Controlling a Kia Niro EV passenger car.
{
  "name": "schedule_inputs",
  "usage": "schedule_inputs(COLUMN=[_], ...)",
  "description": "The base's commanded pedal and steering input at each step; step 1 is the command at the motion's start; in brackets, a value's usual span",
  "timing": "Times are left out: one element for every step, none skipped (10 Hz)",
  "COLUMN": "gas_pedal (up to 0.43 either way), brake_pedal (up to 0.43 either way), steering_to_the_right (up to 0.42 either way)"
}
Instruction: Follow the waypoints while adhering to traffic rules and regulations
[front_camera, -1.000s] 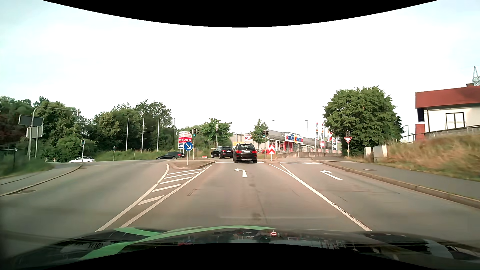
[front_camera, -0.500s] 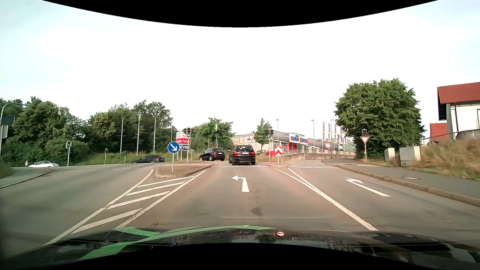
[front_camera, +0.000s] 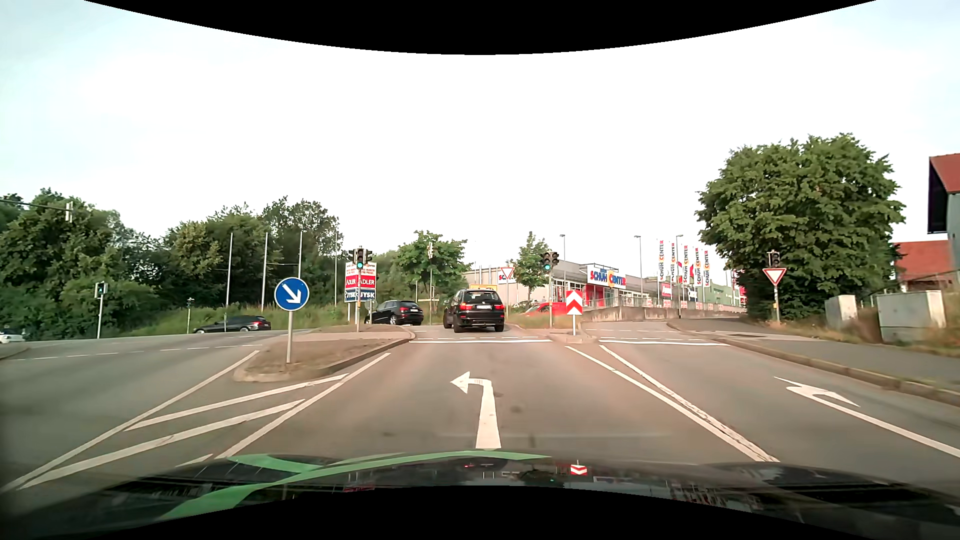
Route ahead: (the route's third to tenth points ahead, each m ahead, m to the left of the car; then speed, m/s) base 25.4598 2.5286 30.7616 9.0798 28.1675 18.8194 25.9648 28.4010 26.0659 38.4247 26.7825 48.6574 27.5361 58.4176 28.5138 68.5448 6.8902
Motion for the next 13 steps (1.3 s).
schedule_inputs(gas_pedal=[0.150, 0.150, 0.150, 0.138, 0.138, 0.138, 0.138, 0.130, 0.098, 0.098, 0.098, 0.098, 0.098], brake_pedal=[0.000, 0.000, 0.000, 0.000, 0.000, 0.000, 0.000, 0.000, 0.000, 0.000, 0.000, 0.000, 0.000], steering_to_the_right=[-0.016, -0.017, -0.017, -0.017, -0.017, -0.017, -0.017, -0.017, -0.017, -0.018, -0.018, -0.019, -0.020])
